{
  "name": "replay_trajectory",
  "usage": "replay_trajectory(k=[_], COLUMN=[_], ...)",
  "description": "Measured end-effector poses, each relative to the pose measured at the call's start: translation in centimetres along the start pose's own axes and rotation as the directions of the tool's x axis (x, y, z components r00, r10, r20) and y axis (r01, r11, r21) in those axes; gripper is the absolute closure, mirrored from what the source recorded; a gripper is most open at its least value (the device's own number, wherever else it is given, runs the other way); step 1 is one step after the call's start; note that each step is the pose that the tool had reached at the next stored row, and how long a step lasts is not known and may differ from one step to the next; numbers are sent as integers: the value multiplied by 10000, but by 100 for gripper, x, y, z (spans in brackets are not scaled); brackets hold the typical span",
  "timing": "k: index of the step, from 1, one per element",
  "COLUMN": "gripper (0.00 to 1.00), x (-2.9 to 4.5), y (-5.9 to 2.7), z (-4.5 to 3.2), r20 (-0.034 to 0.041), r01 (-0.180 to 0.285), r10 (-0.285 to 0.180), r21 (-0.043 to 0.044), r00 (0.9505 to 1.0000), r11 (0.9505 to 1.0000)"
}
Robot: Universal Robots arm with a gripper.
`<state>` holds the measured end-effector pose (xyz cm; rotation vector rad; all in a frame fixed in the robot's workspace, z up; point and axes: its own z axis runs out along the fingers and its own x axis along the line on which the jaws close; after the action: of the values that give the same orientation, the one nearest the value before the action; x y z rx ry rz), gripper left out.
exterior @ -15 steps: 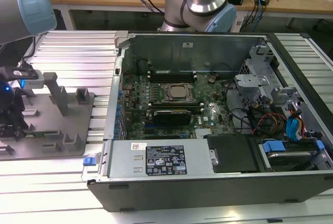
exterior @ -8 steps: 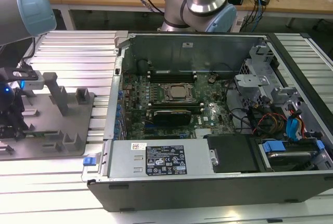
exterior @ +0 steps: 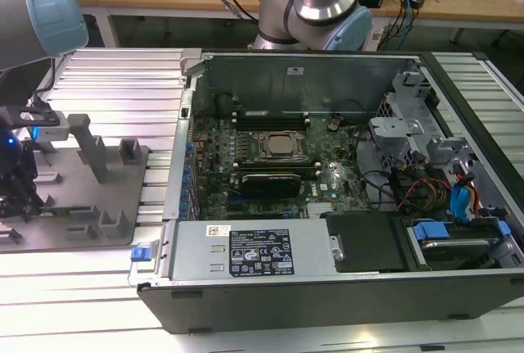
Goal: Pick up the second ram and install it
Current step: 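Pick up the second ram and move it above second insertion slot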
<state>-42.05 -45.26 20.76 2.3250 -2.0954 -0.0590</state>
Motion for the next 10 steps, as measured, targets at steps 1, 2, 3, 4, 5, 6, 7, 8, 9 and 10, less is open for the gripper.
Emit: replay_trajectory(k=[1,2,3,4,5,6,7,8,9,10], gripper=[81,81,81,81,81,81,81,81,82,90], x=[0,0,1,1,0,1,1,1,1,1], y=[0,-1,-6,-7,-7,-7,-7,-7,-8,-8], z=[0,0,-1,0,0,0,0,-1,0,0], r20=[0,1,0,1,1,1,1,0,1,1], r01=[-27,-28,-29,-29,-29,-29,-29,-29,-29,-29], r10=[27,28,29,29,29,29,29,29,29,29], r21=[0,0,0,1,1,1,1,0,1,1], r00=[10000,10000,10000,10000,10000,10000,10000,10000,10000,10000], r11=[10000,10000,10000,10000,10000,10000,10000,10000,10000,10000])
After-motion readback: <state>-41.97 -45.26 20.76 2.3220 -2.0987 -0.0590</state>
